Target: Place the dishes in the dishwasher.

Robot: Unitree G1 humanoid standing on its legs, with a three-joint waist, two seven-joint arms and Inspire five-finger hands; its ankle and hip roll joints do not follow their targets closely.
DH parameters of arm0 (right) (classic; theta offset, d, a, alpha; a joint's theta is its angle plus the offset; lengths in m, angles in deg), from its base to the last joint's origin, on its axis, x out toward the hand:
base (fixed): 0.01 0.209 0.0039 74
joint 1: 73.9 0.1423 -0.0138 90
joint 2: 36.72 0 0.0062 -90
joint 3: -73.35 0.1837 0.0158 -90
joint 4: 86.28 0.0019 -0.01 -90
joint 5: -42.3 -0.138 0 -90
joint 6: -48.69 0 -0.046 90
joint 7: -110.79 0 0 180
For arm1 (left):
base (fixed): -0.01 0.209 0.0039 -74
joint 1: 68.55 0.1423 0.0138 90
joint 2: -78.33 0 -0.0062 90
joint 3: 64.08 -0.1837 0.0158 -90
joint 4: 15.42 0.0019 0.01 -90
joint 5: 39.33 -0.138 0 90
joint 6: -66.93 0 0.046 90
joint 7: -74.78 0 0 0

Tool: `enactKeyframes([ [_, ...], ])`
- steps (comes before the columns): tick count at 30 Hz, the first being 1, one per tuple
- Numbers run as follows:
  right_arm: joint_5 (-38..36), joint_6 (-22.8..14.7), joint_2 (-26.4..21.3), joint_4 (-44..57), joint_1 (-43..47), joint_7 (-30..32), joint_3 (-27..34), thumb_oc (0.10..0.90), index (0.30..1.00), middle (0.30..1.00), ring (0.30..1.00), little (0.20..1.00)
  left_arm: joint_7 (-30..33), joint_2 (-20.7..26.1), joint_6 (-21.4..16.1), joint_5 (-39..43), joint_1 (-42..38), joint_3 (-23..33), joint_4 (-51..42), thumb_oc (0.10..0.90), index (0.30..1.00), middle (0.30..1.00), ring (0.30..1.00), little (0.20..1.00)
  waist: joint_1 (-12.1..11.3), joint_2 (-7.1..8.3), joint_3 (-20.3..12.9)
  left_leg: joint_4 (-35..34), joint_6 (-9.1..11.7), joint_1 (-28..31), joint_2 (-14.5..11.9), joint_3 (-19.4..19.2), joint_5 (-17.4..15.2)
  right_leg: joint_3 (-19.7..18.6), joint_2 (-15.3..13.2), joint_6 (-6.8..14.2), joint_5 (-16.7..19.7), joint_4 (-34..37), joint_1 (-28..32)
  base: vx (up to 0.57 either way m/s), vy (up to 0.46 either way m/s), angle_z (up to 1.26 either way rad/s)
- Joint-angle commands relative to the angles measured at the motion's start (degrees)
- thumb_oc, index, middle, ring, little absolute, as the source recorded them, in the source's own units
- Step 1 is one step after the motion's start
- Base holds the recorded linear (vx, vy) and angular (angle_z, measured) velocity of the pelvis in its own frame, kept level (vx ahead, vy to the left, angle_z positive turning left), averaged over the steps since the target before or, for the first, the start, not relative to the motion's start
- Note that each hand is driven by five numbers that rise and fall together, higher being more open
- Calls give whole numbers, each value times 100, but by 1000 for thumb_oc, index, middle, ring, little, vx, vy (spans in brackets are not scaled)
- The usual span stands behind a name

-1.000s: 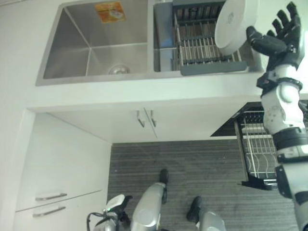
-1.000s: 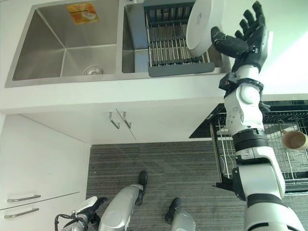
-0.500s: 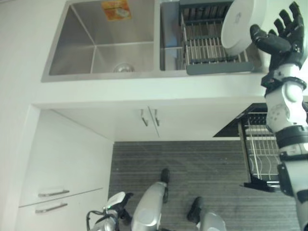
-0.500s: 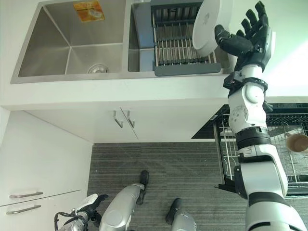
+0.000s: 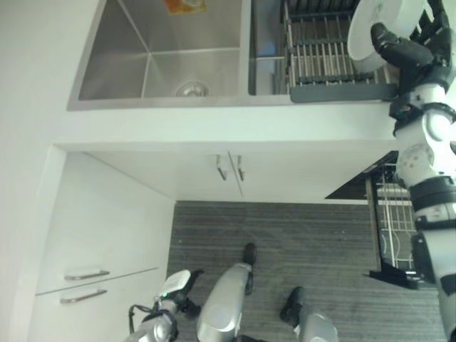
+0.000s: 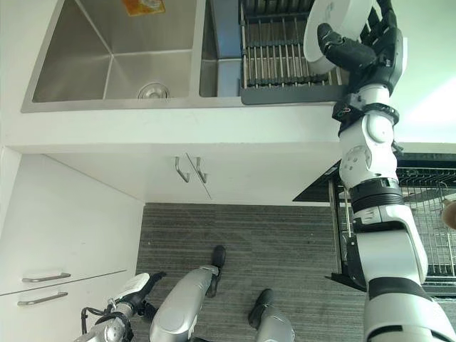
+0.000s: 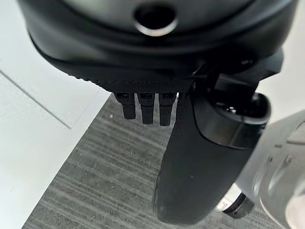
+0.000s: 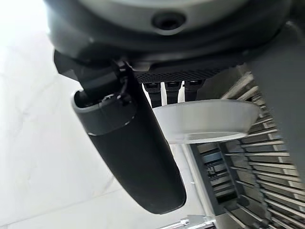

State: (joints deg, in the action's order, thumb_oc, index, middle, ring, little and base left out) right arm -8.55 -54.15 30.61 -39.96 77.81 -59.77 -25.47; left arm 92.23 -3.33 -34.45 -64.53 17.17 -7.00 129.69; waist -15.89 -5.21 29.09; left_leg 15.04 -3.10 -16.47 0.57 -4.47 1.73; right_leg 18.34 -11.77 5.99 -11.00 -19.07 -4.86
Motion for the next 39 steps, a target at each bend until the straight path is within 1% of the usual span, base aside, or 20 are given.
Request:
enactKeyframes([
  [1,-59,-358,-620,237,934,-184,-207,800,900,900,900,900,220,238,-134,-109,227,-28,-54,800,900,900,900,900,-32,-75,-211,214,61,199,203,501,-668,188,217,-213,241,-251,-323,71,-10,1],
  [2,69,-300,-639,210,969,-117,-230,800,900,900,900,900,205,242,-116,-67,222,-26,-102,800,900,900,900,900,-37,-43,-219,214,85,222,235,549,-773,88,222,-175,123,-252,-306,-42,25,2],
  [3,333,-186,-699,68,1074,46,-328,400,300,300,300,300,201,273,-123,25,234,-11,-151,800,900,900,900,900,-60,-91,-172,214,62,132,202,497,-637,186,214,-217,255,-273,-398,42,-3,7],
  [4,386,-143,-716,49,1091,49,-349,400,300,300,300,300,190,272,-119,37,232,-8,-163,800,900,900,900,900,-56,-54,-192,214,87,174,232,539,-752,86,217,-172,137,-267,-362,-53,20,10],
  [6,556,22,-826,-165,1220,63,-520,400,300,300,300,300,159,336,-119,40,250,27,-251,800,900,900,900,900,-88,-49,-159,214,87,149,237,536,-753,94,206,-163,121,-304,-397,18,5,9],
  [11,791,-242,-1025,-533,1466,378,-776,400,300,300,300,300,134,401,-141,118,299,56,-361,800,900,900,900,900,-122,-77,-146,214,92,85,199,446,-728,163,165,-144,132,-341,-442,-32,29,2],
  [15,926,-305,-1113,-662,1521,561,-830,400,300,300,300,300,100,455,-118,116,322,81,-484,800,900,900,900,900,-139,-76,-144,214,80,63,195,426,-736,181,160,-122,131,-357,-458,-42,9,7],
  [16,1003,-426,-1107,-707,1510,679,-849,400,300,300,300,300,92,458,-91,117,321,79,-517,800,900,900,900,900,-147,-72,-146,214,73,68,191,427,-740,186,161,-120,136,-347,-445,-48,-14,13],
  [18,1425,-721,-1128,-758,1500,1164,-854,400,300,300,300,300,120,428,-73,111,347,82,-502,800,900,900,900,900,-156,-58,-178,214,74,88,183,429,-757,200,159,-98,146,-320,-413,-55,-17,12],
  [20,1574,-925,-1128,-787,1490,1460,-860,400,300,300,300,300,132,411,-70,122,361,79,-480,800,900,900,900,900,-163,-53,-208,214,70,100,179,423,-768,212,164,-93,146,-303,-392,-55,-15,9],
  [23,2118,-1689,-1053,-763,1421,2492,-794,400,300,300,300,300,210,318,-94,89,407,48,-346,800,900,900,900,900,-151,-38,-321,214,81,167,175,405,-812,235,189,-87,138,-216,-281,-67,-28,1],
  [26,2455,-2005,-946,-606,1293,3006,-707,400,300,300,300,300,199,246,-81,73,422,38,-239,800,900,900,900,900,-147,4,-469,214,91,268,192,426,-889,253,242,-76,145,-31,-106,-47,-49,0],
  [27,2481,-2039,-929,-590,1268,3050,-697,400,300,300,300,300,197,241,-80,67,429,41,-228,800,900,900,900,900,-146,7,-484,214,94,281,190,429,-898,257,249,-76,148,-8,-82,-156,-43,2],
  [28,2563,-2274,-855,-490,1156,3248,-638,400,300,300,300,300,200,209,-90,38,457,56,-164,800,900,900,900,900,-141,-22,-553,214,85,274,136,397,-803,389,286,-117,306,111,-24,-168,-54,0],
  [30,2758,-2695,-629,-251,904,3391,-529,400,300,300,300,300,229,82,-54,5,487,59,26,800,900,900,900,900,-118,42,-728,214,132,378,126,409,-878,403,306,-114,254,188,129,-163,-118,0],
  [31,2767,-2789,-554,-153,821,3397,-506,400,300,300,300,300,240,55,-37,7,493,43,72,800,900,900,900,900,-115,66,-778,214,147,402,124,408,-894,406,301,-113,230,188,158,-113,-124,-6],
  [34,3026,-2976,-305,175,595,3525,-433,400,300,300,300,300,212,-55,10,31,505,54,213,800,900,900,900,900,-77,129,-951,214,195,495,88,364,-946,413,300,-126,149,188,253,-120,-104,-10],
  [36,3147,-2996,-97,460,370,3459,-330,400,300,300,300,300,144,-168,42,144,513,111,323,800,900,900,900,900,-26,187,-1113,214,242,575,56,325,-996,402,319,-130,79,188,323,-140,-119,-6],
  [38,3096,-2895,121,702,119,3319,-263,400,300,300,300,300,58,-251,114,179,499,162,462,800,900,900,900,900,17,249,-1285,214,286,630,32,308,-1006,357,356,-144,27,188,367,-154,-169,-7],
  [39,2833,-3056,302,737,-118,3202,-203,400,300,300,300,300,59,-349,179,188,487,182,589,800,900,900,900,900,76,301,-1432,214,327,704,-15,262,-1016,303,390,-161,-9,188,413,-189,-222,-24],
])
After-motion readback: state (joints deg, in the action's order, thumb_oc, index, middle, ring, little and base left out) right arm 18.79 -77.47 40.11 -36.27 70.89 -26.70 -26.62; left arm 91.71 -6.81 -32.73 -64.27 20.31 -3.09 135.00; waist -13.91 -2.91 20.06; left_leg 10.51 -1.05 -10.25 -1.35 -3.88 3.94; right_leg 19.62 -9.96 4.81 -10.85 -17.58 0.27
